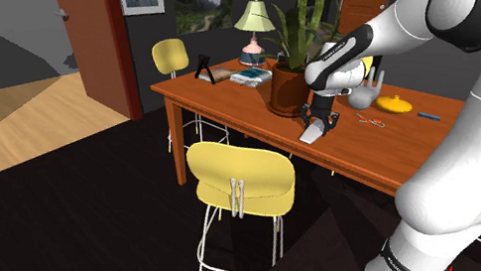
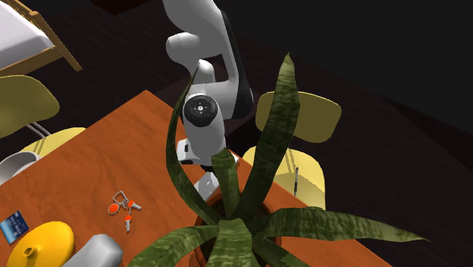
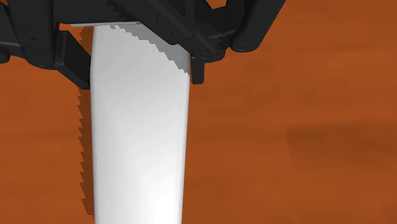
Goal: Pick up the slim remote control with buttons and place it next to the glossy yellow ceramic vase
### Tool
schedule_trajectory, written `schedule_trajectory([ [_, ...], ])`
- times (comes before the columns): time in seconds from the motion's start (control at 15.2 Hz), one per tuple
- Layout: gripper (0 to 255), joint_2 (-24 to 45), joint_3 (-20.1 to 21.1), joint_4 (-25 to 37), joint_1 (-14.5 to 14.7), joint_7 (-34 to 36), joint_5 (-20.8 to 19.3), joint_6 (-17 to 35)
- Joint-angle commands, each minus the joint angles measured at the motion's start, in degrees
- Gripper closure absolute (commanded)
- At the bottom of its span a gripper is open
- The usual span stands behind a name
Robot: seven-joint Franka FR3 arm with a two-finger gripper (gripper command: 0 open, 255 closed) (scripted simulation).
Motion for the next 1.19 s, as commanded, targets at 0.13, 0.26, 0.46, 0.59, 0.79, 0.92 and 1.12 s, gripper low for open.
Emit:
schedule_trajectory([
  [0.13,255,0.00,0.00,0.00,0.00,0.00,0.00,0.00],
  [0.26,255,0.01,0.00,0.00,0.00,0.00,0.00,0.00],
  [0.46,255,-1.03,-0.01,0.50,0.01,0.16,-0.23,-1.52],
  [0.59,255,-2.00,-0.01,1.08,0.02,0.30,-0.42,-3.05],
  [0.79,255,-3.38,0.00,2.03,0.03,0.49,-0.69,-5.37],
  [0.92,255,-4.24,0.01,2.72,0.04,0.60,-0.84,-6.91],
  [1.12,255,-5.44,0.05,3.85,0.04,0.75,-1.04,-9.23],
])
